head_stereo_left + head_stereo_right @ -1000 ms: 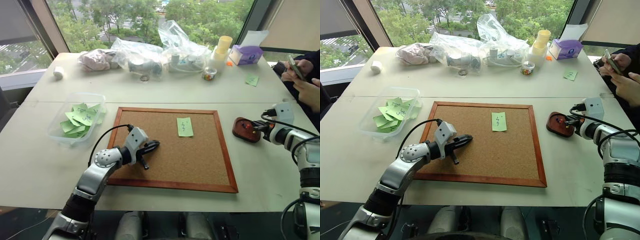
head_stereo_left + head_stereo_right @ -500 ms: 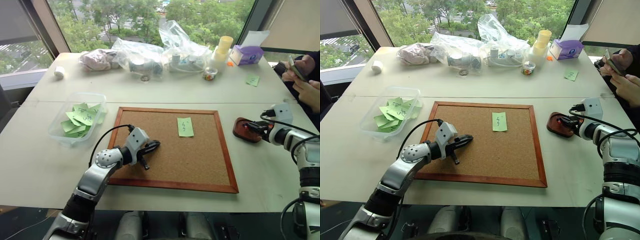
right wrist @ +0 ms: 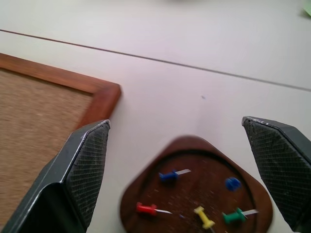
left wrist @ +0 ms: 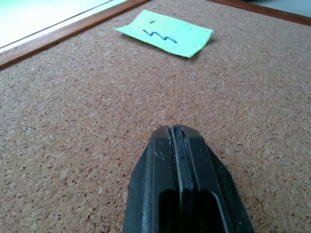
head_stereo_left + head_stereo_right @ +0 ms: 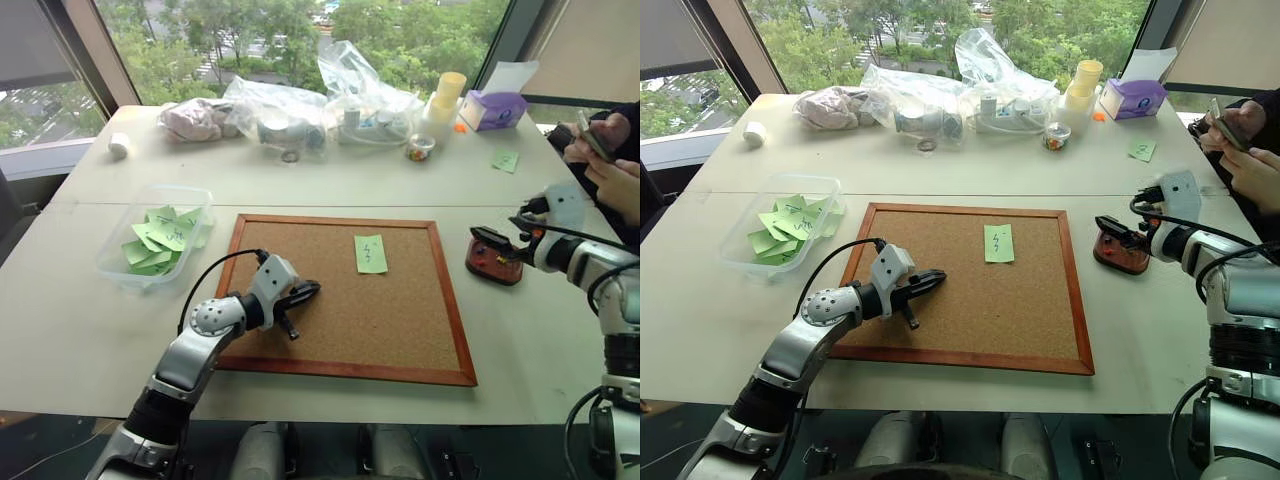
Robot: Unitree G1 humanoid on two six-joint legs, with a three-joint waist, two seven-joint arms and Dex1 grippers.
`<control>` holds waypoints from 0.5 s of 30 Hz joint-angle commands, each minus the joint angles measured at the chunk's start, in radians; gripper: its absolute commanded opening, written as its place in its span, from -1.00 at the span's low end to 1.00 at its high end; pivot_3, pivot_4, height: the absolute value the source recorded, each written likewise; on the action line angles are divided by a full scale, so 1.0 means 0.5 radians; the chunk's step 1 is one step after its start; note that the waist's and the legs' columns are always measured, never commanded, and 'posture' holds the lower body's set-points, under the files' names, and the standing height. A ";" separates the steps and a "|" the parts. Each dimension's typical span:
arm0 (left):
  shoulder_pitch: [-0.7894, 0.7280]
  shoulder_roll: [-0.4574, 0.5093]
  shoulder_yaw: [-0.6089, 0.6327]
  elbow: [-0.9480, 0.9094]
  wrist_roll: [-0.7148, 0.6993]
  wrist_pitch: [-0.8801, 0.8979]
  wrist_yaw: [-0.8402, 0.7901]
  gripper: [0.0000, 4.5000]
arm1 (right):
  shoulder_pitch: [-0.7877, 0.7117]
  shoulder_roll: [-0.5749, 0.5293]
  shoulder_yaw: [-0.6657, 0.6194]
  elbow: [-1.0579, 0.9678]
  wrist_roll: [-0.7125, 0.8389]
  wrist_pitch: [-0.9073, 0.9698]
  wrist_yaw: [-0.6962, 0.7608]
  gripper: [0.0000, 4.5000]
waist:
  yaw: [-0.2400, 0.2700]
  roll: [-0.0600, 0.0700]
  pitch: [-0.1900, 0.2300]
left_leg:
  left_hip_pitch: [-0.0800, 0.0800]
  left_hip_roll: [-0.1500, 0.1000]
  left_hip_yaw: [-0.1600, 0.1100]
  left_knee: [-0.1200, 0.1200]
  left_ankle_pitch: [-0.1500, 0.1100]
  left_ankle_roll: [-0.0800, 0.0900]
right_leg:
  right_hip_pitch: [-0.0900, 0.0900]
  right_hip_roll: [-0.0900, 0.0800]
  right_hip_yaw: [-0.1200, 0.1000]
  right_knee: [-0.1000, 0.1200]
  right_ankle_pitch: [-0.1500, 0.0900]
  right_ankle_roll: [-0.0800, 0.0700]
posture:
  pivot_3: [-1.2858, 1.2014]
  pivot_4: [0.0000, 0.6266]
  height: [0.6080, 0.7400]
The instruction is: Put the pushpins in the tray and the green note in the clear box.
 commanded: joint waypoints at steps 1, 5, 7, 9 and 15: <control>0.055 0.011 -0.066 0.140 0.076 0.073 -0.004 -1.00 | 0.002 -0.006 0.082 -0.276 0.086 0.068 0.064 0.99 | 0.001 0.000 0.000 | 0.000 0.000 0.000 0.000 -0.003 0.006 | 0.000 0.000 0.000 0.000 0.000 0.000 | 0.03 -0.52 1.00; 0.035 0.013 -0.052 0.136 0.068 0.077 -0.008 -1.00 | 0.027 0.031 0.209 -0.426 0.108 0.100 0.085 0.99 | 0.006 0.000 0.000 | -0.001 -0.001 0.000 0.000 -0.004 0.007 | 0.000 -0.001 0.000 0.000 0.000 0.000 | 0.03 -0.52 1.00; 0.027 0.016 -0.043 0.131 0.062 0.079 -0.012 -1.00 | 0.036 0.085 0.265 -0.487 0.145 0.134 0.089 0.99 | 0.003 0.000 0.000 | -0.001 -0.001 0.000 0.000 -0.004 0.007 | -0.001 -0.001 0.000 0.000 0.000 0.000 | 0.03 -0.52 1.00; 0.022 0.017 -0.044 0.136 0.067 0.072 -0.013 -1.00 | 0.046 0.146 0.310 -0.485 0.156 0.148 0.078 0.99 | 0.005 0.000 0.000 | -0.001 0.000 -0.001 0.000 -0.004 0.007 | -0.001 -0.001 0.000 0.000 0.000 0.000 | 0.03 -0.52 1.00; 0.019 0.007 -0.051 0.143 0.074 0.060 -0.007 -1.00 | -0.011 0.380 0.435 -0.376 0.120 0.174 -0.059 0.99 | 0.005 0.000 0.000 | -0.001 -0.001 -0.001 0.001 -0.004 0.007 | -0.001 -0.001 0.000 0.000 0.000 0.000 | 0.03 -0.52 1.00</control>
